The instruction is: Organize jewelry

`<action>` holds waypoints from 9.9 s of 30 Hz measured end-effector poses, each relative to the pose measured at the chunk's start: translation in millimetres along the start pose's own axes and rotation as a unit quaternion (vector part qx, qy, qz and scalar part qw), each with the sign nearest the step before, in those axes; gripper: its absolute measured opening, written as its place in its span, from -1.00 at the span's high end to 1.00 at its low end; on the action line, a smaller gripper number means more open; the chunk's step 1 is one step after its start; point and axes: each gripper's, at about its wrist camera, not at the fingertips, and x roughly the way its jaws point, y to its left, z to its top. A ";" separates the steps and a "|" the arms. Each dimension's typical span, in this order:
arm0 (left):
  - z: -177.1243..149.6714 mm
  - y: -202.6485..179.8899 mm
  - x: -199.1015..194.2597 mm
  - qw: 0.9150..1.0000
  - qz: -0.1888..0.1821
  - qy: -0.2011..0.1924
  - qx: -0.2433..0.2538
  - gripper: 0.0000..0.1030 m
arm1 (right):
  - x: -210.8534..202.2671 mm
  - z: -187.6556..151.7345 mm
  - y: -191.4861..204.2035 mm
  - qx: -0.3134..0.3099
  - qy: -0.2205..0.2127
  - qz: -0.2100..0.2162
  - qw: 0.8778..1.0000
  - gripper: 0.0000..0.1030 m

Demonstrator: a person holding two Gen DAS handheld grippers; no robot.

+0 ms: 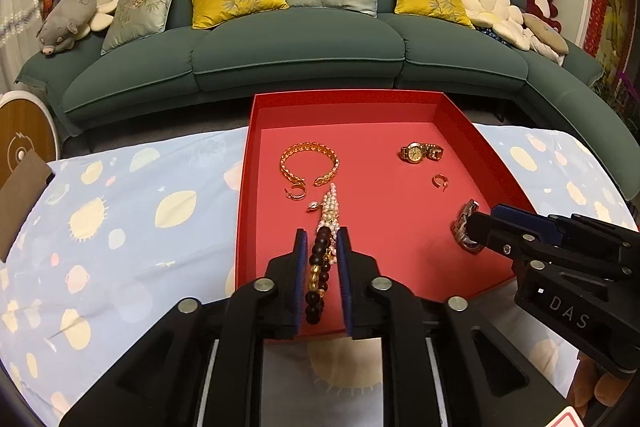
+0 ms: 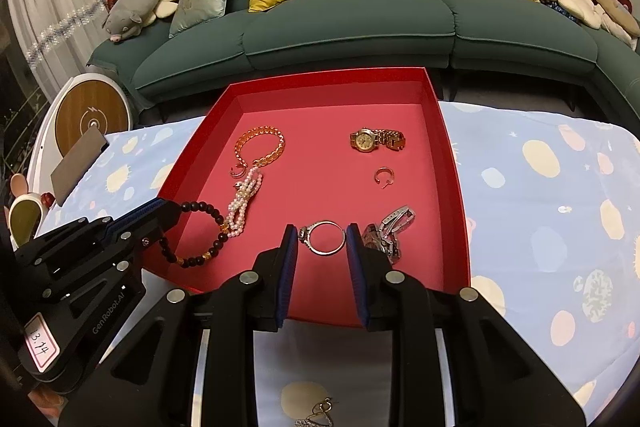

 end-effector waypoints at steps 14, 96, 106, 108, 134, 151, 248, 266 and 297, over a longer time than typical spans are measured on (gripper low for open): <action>19.9 54.6 -97.7 0.992 -0.006 -0.082 -0.091 -0.09 | -113.3 13.4 -30.1 0.054 -0.126 0.004 0.991 0.17; -133.5 -64.1 -63.1 0.993 -0.099 0.067 0.016 -0.19 | -100.5 -115.1 -23.1 -0.010 -0.008 -0.026 1.000 0.90; -135.3 -76.8 -45.3 0.995 -0.074 0.053 0.037 0.18 | -107.0 -119.9 -40.7 0.007 -0.006 -0.025 1.000 0.90; -135.8 -76.2 -45.5 0.996 -0.070 0.048 0.038 0.31 | -107.0 -120.1 -42.1 0.009 -0.005 -0.024 1.000 0.90; -70.5 -17.3 -128.1 0.992 -0.118 -0.036 -0.035 0.72 | -143.9 -69.7 -2.8 -0.002 -0.074 0.017 0.997 0.90; 38.6 -1.4 -98.1 0.991 -0.100 -0.088 -0.025 0.71 | -120.2 17.6 5.2 0.019 -0.120 0.030 0.992 0.90; -64.5 -6.9 -121.3 0.999 0.014 -0.015 -0.029 -0.11 | -144.3 -75.4 15.7 -0.003 -0.081 -0.032 0.996 -0.22; -84.8 -28.5 -106.4 0.999 0.024 0.011 -0.021 -0.28 | -121.3 -99.5 24.5 -0.016 -0.049 -0.074 0.996 -0.42; -84.2 -26.3 -102.2 0.995 0.094 -0.008 -0.034 -0.41 | -118.0 -100.6 24.6 -0.008 -0.067 -0.119 0.991 -0.75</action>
